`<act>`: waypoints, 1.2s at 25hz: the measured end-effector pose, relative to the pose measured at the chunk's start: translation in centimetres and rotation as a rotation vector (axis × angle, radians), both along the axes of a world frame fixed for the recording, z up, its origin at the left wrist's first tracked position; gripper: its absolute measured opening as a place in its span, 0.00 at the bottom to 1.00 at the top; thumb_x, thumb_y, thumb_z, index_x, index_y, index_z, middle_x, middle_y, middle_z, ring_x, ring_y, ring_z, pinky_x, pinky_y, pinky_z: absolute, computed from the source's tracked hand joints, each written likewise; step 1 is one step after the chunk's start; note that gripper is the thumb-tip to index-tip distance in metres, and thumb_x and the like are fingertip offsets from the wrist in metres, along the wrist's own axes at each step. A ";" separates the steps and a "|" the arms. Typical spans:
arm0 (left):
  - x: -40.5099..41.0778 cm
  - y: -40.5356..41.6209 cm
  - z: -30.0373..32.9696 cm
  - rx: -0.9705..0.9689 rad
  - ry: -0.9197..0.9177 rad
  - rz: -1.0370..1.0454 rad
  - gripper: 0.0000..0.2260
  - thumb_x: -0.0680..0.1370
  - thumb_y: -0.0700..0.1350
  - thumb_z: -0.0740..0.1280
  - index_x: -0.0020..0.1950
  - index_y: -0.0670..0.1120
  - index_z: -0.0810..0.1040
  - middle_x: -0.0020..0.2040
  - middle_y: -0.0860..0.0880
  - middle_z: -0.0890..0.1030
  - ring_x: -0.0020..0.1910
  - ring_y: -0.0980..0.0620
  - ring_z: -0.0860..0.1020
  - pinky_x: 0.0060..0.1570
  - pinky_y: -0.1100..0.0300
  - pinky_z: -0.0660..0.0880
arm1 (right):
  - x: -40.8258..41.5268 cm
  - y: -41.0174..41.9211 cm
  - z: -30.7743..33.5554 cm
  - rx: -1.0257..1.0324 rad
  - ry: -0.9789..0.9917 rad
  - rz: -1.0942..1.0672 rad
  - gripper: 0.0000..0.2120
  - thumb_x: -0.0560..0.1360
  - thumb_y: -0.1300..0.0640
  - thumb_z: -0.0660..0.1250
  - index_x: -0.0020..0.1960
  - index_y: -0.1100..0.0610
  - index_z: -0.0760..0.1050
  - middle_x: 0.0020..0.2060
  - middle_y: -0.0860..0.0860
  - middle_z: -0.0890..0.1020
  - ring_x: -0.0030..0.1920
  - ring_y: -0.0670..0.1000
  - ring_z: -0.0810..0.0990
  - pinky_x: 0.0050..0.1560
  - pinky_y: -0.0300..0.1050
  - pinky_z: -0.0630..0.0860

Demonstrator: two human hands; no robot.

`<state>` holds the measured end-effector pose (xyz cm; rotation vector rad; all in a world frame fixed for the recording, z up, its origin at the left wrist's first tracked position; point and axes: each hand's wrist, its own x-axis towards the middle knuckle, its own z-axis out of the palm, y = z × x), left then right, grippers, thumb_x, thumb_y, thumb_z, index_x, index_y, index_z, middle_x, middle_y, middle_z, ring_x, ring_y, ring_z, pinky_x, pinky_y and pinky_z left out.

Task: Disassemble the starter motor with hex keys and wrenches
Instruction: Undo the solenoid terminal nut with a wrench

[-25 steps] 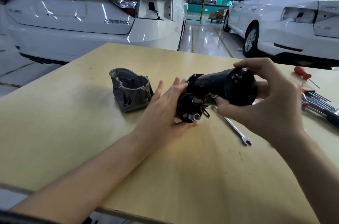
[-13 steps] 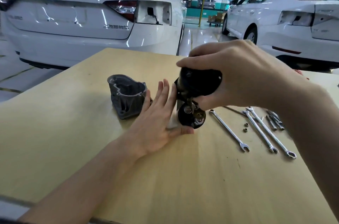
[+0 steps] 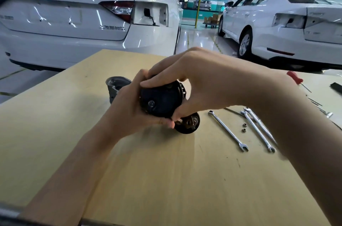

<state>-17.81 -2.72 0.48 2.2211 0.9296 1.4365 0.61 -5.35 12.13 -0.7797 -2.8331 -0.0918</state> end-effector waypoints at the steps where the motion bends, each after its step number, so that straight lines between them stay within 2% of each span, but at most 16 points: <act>1: 0.1 -0.2 0.1 0.050 0.059 0.049 0.36 0.56 0.69 0.76 0.57 0.57 0.70 0.50 0.66 0.78 0.49 0.67 0.77 0.44 0.74 0.71 | 0.5 0.0 -0.7 -0.011 0.039 -0.008 0.32 0.61 0.47 0.79 0.65 0.45 0.76 0.59 0.41 0.80 0.56 0.47 0.78 0.54 0.48 0.73; 3: 0.6 -0.7 -0.1 0.126 0.117 0.077 0.38 0.56 0.68 0.76 0.57 0.50 0.71 0.50 0.62 0.79 0.48 0.65 0.78 0.45 0.72 0.72 | 1.9 -0.1 -2.5 -0.030 0.172 -0.031 0.34 0.62 0.49 0.80 0.67 0.46 0.75 0.62 0.44 0.79 0.59 0.46 0.78 0.57 0.48 0.74; 6: 1.1 -0.9 -0.2 0.219 0.145 0.095 0.36 0.60 0.62 0.78 0.60 0.43 0.74 0.52 0.55 0.80 0.51 0.59 0.79 0.54 0.66 0.72 | 5.3 -0.3 -5.4 -0.210 0.493 -0.131 0.34 0.64 0.49 0.78 0.68 0.44 0.71 0.63 0.44 0.77 0.61 0.43 0.76 0.57 0.41 0.76; 8: 1.1 -0.9 -0.5 0.244 0.151 0.116 0.32 0.62 0.57 0.78 0.59 0.42 0.75 0.53 0.51 0.80 0.52 0.56 0.78 0.55 0.65 0.72 | 8.2 0.3 -7.1 -0.284 0.793 -0.310 0.22 0.67 0.49 0.74 0.61 0.44 0.77 0.57 0.46 0.81 0.53 0.42 0.81 0.52 0.37 0.77; 10: 1.4 -0.9 -0.9 0.255 0.146 0.124 0.30 0.62 0.52 0.79 0.58 0.41 0.75 0.54 0.51 0.79 0.53 0.57 0.78 0.56 0.65 0.72 | 12.0 1.1 -8.6 -0.239 1.097 -0.631 0.10 0.73 0.57 0.72 0.52 0.45 0.80 0.50 0.52 0.84 0.44 0.47 0.84 0.48 0.42 0.80; 11: 1.6 -0.8 -1.1 0.252 0.145 0.110 0.31 0.61 0.50 0.79 0.59 0.41 0.75 0.57 0.52 0.79 0.56 0.57 0.78 0.58 0.65 0.72 | 13.8 1.5 -9.1 -0.234 1.151 -0.805 0.09 0.75 0.60 0.70 0.49 0.47 0.80 0.48 0.55 0.84 0.40 0.51 0.83 0.48 0.47 0.80; 13: 1.8 -0.8 -1.3 0.216 0.149 0.052 0.32 0.61 0.50 0.79 0.60 0.41 0.74 0.63 0.53 0.77 0.63 0.58 0.76 0.63 0.63 0.71 | 16.8 2.2 -10.0 -0.293 1.017 -1.035 0.07 0.75 0.62 0.67 0.48 0.54 0.81 0.41 0.57 0.84 0.37 0.55 0.81 0.47 0.57 0.80; 14: 1.8 -0.9 -1.4 0.198 0.163 0.018 0.32 0.62 0.51 0.79 0.61 0.42 0.73 0.65 0.54 0.75 0.65 0.58 0.75 0.65 0.62 0.70 | 17.8 2.3 -10.2 -0.304 0.918 -1.089 0.06 0.74 0.62 0.68 0.48 0.56 0.82 0.38 0.56 0.83 0.36 0.56 0.80 0.46 0.57 0.79; 16: 1.8 -0.8 -1.3 0.182 0.228 -0.041 0.32 0.64 0.52 0.78 0.64 0.44 0.72 0.67 0.53 0.75 0.67 0.57 0.74 0.66 0.61 0.69 | 18.7 2.2 -10.0 -0.296 0.841 -1.132 0.05 0.73 0.63 0.69 0.44 0.57 0.83 0.33 0.54 0.82 0.33 0.55 0.79 0.39 0.53 0.78; 18: 2.0 -0.9 -1.3 0.212 0.302 -0.054 0.32 0.66 0.52 0.78 0.65 0.42 0.72 0.67 0.50 0.76 0.67 0.56 0.73 0.67 0.60 0.69 | 19.2 1.9 -9.6 -0.288 0.840 -1.163 0.05 0.72 0.65 0.69 0.40 0.58 0.82 0.30 0.54 0.80 0.29 0.53 0.77 0.30 0.45 0.74; 20: 2.1 -0.9 -1.2 0.228 0.340 -0.043 0.32 0.66 0.52 0.78 0.65 0.41 0.73 0.66 0.49 0.76 0.66 0.54 0.74 0.66 0.58 0.70 | 19.9 1.9 -9.5 -0.264 0.805 -1.225 0.05 0.72 0.66 0.68 0.39 0.60 0.81 0.30 0.56 0.80 0.26 0.52 0.76 0.27 0.41 0.69; 22: 1.9 -0.9 -0.9 0.216 0.369 -0.047 0.32 0.66 0.52 0.78 0.65 0.41 0.73 0.65 0.49 0.76 0.65 0.53 0.74 0.65 0.56 0.71 | 20.4 1.9 -9.6 -0.232 0.710 -1.285 0.06 0.71 0.65 0.69 0.36 0.61 0.81 0.29 0.58 0.80 0.27 0.53 0.76 0.28 0.42 0.70; 24: 1.8 -1.0 -0.5 0.199 0.421 -0.060 0.33 0.66 0.52 0.79 0.65 0.41 0.73 0.65 0.49 0.76 0.66 0.53 0.74 0.66 0.56 0.71 | 20.4 1.9 -9.9 -0.219 0.593 -1.322 0.06 0.71 0.63 0.71 0.36 0.63 0.82 0.29 0.58 0.80 0.33 0.57 0.77 0.35 0.46 0.74; 26: 1.7 -1.2 -0.1 0.189 0.486 -0.073 0.33 0.66 0.50 0.80 0.66 0.41 0.73 0.65 0.49 0.75 0.67 0.52 0.73 0.67 0.56 0.69 | 20.2 2.1 -10.2 -0.180 0.448 -1.336 0.09 0.71 0.58 0.73 0.38 0.64 0.83 0.30 0.57 0.78 0.37 0.59 0.75 0.40 0.48 0.72; 28: 1.6 -1.5 0.2 0.190 0.541 -0.068 0.33 0.66 0.51 0.79 0.67 0.42 0.72 0.65 0.49 0.74 0.66 0.52 0.72 0.67 0.56 0.68 | 19.9 2.2 -10.6 -0.160 0.355 -1.349 0.14 0.71 0.54 0.74 0.36 0.65 0.82 0.29 0.59 0.77 0.39 0.60 0.75 0.39 0.49 0.70; 30: 1.7 -1.8 0.4 0.199 0.575 -0.064 0.33 0.66 0.53 0.78 0.67 0.42 0.72 0.65 0.49 0.74 0.65 0.51 0.73 0.67 0.56 0.68 | 20.1 2.4 -10.9 -0.150 0.358 -1.366 0.16 0.71 0.53 0.74 0.36 0.67 0.81 0.29 0.59 0.76 0.39 0.61 0.75 0.39 0.49 0.70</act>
